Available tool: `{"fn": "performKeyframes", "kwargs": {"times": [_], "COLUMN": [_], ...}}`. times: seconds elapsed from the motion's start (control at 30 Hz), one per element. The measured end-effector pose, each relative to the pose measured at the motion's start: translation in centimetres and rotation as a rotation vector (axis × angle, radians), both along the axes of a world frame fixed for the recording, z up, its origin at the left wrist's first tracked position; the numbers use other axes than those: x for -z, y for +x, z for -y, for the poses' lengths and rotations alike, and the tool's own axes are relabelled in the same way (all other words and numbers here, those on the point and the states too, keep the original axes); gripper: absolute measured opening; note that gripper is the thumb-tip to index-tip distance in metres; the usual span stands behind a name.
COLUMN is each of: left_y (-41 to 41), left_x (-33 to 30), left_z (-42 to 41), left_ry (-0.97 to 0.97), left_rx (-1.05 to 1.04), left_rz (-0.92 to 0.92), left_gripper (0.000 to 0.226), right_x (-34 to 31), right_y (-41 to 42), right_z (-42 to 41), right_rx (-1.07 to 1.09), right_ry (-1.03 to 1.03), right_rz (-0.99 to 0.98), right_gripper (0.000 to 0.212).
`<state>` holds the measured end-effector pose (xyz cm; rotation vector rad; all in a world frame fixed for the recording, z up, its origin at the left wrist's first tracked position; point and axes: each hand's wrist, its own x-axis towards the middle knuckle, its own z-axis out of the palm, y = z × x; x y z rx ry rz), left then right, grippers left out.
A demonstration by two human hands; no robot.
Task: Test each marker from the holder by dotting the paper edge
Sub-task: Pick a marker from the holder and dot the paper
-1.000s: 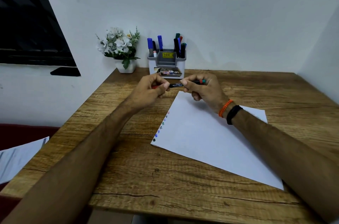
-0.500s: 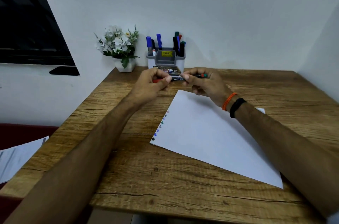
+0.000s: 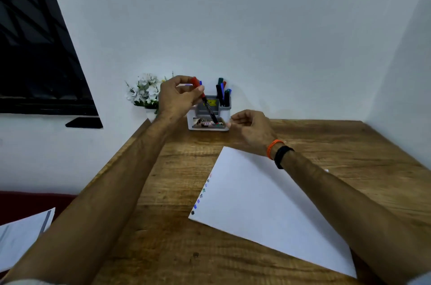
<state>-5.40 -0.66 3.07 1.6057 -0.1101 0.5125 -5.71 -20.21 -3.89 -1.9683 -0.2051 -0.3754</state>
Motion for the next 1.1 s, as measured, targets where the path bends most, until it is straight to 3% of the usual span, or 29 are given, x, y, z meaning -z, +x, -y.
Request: {"fn": "performKeyframes", "kwargs": {"times": [0.2, 0.4, 0.57, 0.93, 1.1], "left_y": [3.7, 6.1, 7.4, 8.3, 9.0], "left_x": [-2.8, -3.4, -2.8, -0.3, 1.2], "left_z": [0.9, 2.7, 3.7, 4.6, 4.0], "left_ry": [0.09, 0.159, 0.215, 0.464, 0.714], "left_rx": [-0.053, -0.061, -0.092, -0.121, -0.128], "left_rz": [0.04, 0.08, 0.105, 0.172, 0.147], "left_gripper": [0.033, 0.029, 0.03, 0.032, 0.021], "right_x": [-0.8, -0.4, 0.2, 0.4, 0.4], "right_y": [2.7, 5.1, 5.9, 6.3, 6.3], "right_z": [0.3, -0.4, -1.0, -1.1, -1.1], "right_rx": [0.132, 0.154, 0.137, 0.149, 0.144], "right_ry": [-0.051, -0.053, -0.027, -0.016, -0.038], "right_rz": [-0.022, -0.04, -0.039, -0.038, -0.021], "right_gripper": [0.029, 0.045, 0.046, 0.047, 0.05]}}
